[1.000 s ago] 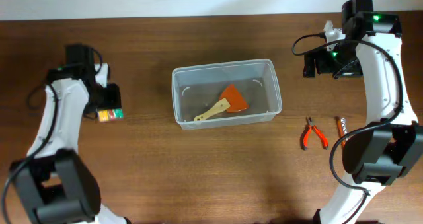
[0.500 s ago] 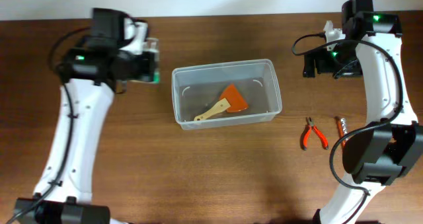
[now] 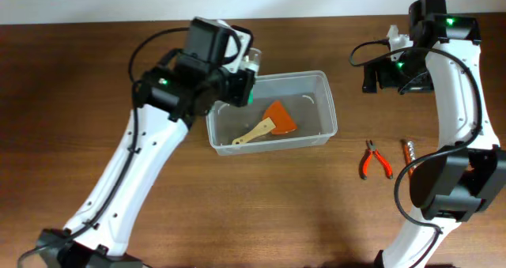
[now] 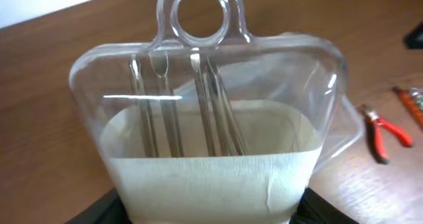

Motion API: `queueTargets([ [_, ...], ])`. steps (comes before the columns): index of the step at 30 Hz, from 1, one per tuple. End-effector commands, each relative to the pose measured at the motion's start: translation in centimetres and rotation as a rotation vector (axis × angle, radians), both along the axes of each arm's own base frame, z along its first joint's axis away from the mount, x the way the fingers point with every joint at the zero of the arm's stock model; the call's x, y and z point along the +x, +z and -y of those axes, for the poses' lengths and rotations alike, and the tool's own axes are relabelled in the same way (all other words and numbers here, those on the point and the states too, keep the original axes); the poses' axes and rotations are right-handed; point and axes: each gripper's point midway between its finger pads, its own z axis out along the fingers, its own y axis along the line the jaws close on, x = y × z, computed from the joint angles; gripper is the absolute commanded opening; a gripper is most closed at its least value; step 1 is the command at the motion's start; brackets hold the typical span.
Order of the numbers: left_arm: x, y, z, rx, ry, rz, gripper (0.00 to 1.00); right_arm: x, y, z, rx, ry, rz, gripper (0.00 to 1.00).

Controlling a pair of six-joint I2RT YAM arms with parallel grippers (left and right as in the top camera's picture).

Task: Pack container
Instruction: 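Carry the blister pack with the left gripper into the box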

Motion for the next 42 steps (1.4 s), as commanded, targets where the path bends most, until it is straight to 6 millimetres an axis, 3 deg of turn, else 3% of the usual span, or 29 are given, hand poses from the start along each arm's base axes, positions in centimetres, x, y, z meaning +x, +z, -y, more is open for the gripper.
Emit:
queueTargets([
  [1, 0.9, -1.5, 1.6, -0.038, 0.038, -0.049, 0.33, -0.3, 0.2, -0.1, 0.011, -0.007, -0.003, 0.99],
  [11, 2.4, -9.9, 2.6, -0.036, 0.185, -0.272, 0.29, -0.3, 0.2, -0.2, 0.014, -0.007, -0.003, 0.98],
  [19, 1.4, -14.7, 2.4, 0.047, 0.191, -0.398, 0.27, -0.3, 0.2, -0.2, 0.014, -0.007, -0.002, 0.99],
  [38, 0.3, -20.6, 2.4, 0.136, 0.191, -0.528, 0.27, -0.3, 0.2, -0.2, 0.014, -0.007, -0.002, 0.99],
  [42, 0.1, -21.2, 2.3, 0.146, 0.192, -0.544, 0.33, -0.3, 0.2, -0.2, 0.014, -0.007, -0.002, 0.99],
])
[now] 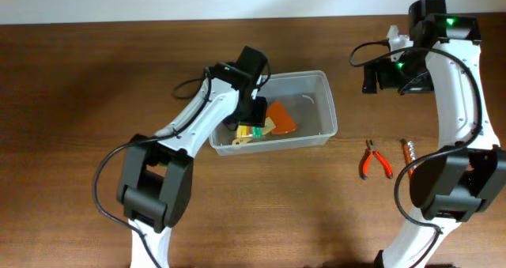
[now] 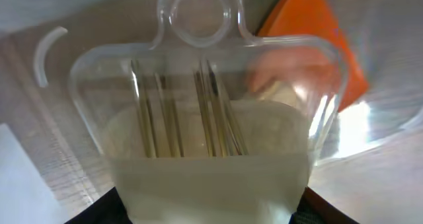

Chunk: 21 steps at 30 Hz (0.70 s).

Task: Pack container
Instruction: 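Carry the blister pack with the left gripper into the box, then release the blister pack and raise the left gripper away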

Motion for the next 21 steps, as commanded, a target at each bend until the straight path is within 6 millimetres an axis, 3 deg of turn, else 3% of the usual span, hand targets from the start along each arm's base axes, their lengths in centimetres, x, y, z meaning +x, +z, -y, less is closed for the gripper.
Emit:
queueTargets([
  [1, 0.1, -0.09, 0.43, -0.004, 0.007, -0.005, 0.35, -0.1, 0.19, -0.16, 0.014, -0.007, 0.004, 0.99],
  [9, 0.1, -0.07, 0.44, -0.005, 0.006, -0.005, 0.58, -0.09, 0.19, -0.16, 0.013, -0.007, 0.004, 0.99],
  [21, 0.17, 0.18, 0.67, -0.014, -0.03, 0.002, 0.75, -0.09, 0.19, -0.16, 0.013, -0.007, 0.004, 0.99],
])
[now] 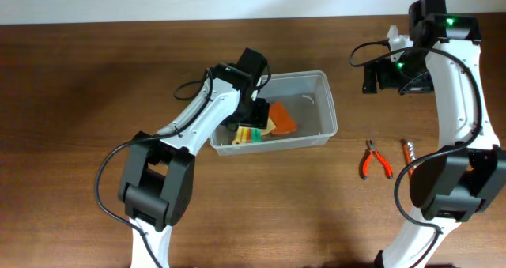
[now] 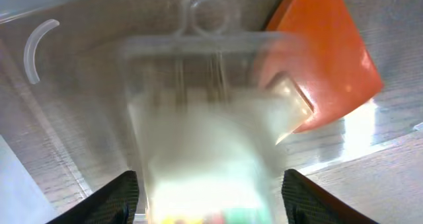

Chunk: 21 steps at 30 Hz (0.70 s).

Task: Pack container
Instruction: 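Release the blister pack and raise the left gripper away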

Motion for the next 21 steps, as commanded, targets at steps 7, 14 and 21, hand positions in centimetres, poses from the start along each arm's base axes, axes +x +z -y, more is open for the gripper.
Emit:
queueTargets([
  [7, 1.9, 3.7, 1.6, -0.055, -0.035, 0.085, 0.76, -0.1, 0.2, -0.2, 0.013, -0.006, 0.004, 0.99],
  [14, 4.5, 14.0, 0.7, -0.06, -0.011, 0.269, 0.76, -0.1, 0.2, -0.2, 0.013, -0.006, 0.004, 0.98],
  [21, 5.4, 23.5, -10.4, 0.148, 0.279, 0.451, 0.76, -0.1, 0.2, -0.2, 0.013, -0.006, 0.004, 0.99],
])
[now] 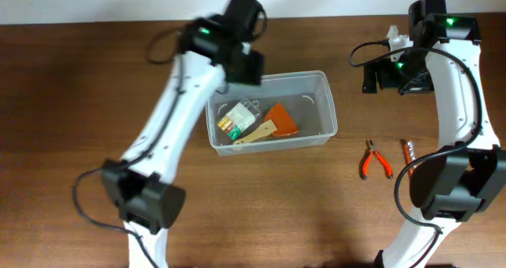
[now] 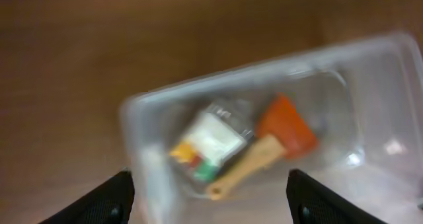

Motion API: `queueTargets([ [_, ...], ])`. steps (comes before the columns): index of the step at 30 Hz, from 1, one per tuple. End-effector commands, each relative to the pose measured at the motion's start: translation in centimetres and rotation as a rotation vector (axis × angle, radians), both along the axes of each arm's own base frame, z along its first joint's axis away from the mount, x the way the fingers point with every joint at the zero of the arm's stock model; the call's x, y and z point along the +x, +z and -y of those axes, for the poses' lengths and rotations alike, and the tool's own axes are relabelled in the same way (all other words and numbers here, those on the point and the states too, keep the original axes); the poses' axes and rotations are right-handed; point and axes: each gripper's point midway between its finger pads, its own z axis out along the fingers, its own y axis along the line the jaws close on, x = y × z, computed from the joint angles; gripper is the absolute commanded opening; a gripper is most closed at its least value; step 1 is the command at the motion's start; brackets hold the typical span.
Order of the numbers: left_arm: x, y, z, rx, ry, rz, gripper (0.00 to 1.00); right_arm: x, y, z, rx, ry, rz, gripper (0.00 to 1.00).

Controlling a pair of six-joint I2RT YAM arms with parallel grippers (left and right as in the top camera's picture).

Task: Pack container
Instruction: 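Release the blister pack and raise the left gripper away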

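Observation:
The clear plastic container (image 1: 316, 102) stands mid-table. Inside it lie a clear blister pack (image 1: 239, 116) of small metal tools with a coloured card, and an orange scraper (image 1: 277, 119) with a wooden handle. My left gripper (image 1: 247, 66) hangs above the container's back left corner, blurred. In the left wrist view the left gripper (image 2: 211, 207) is open with nothing between its fingers (image 2: 119, 197); it looks down on the container (image 2: 370, 92), the blister pack (image 2: 210, 141) and the scraper (image 2: 284, 128). My right gripper (image 1: 378, 77) is raised at the back right, its jaws unclear.
Red-handled pliers (image 1: 375, 159) and a small tool with a brown handle (image 1: 409, 151) lie on the wooden table (image 1: 79, 102) to the right of the container, below the right arm.
My left gripper was low inside the container over the blister pack. It now stands open, raised above the container's back left corner, and the pack lies in the container beside the scraper.
At first my left gripper held the blister pack above the container's left end. Then it was down inside the container, still shut on the pack beside the scraper. Later the pack had been let go, and now the gripper is raised. The right arm has not moved.

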Motion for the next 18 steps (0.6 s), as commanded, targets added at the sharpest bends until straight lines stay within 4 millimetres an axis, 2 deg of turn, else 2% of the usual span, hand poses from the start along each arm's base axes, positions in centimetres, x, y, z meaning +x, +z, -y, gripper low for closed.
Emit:
queueTargets([
  [1, 0.6, 5.9, -7.6, 0.074, 0.218, 0.145, 0.76, -0.1, 0.2, -0.1, 0.01, -0.006, 0.004, 0.99],
  [3, 0.3, 6.8, -10.8, 0.076, 0.282, 0.149, 0.76, -0.1, 0.2, -0.1, 0.008, -0.003, 0.004, 0.99],
  [7, -0.2, 7.0, -17.6, 0.097, 0.429, 0.118, 0.77, 0.0, 0.2, 0.0, 0.004, -0.003, 0.008, 0.99],
  [9, -0.5, 6.7, -20.1, 0.104, 0.484, 0.102, 0.77, 0.0, 0.2, 0.0, 0.004, -0.002, 0.01, 0.99],
  [11, -0.8, 6.6, -22.4, 0.11, 0.536, 0.089, 0.81, 0.0, 0.2, 0.0, 0.004, -0.003, 0.01, 0.99],
  [15, -1.3, 6.4, -24.8, 0.098, 0.593, 0.072, 0.99, 0.0, 0.2, 0.0, 0.004, -0.003, 0.008, 0.99],
  [18, -1.7, 6.2, -25.7, 0.095, 0.611, 0.059, 0.99, -0.4, 0.1, 0.0, 0.003, -0.004, -0.007, 0.99],
])
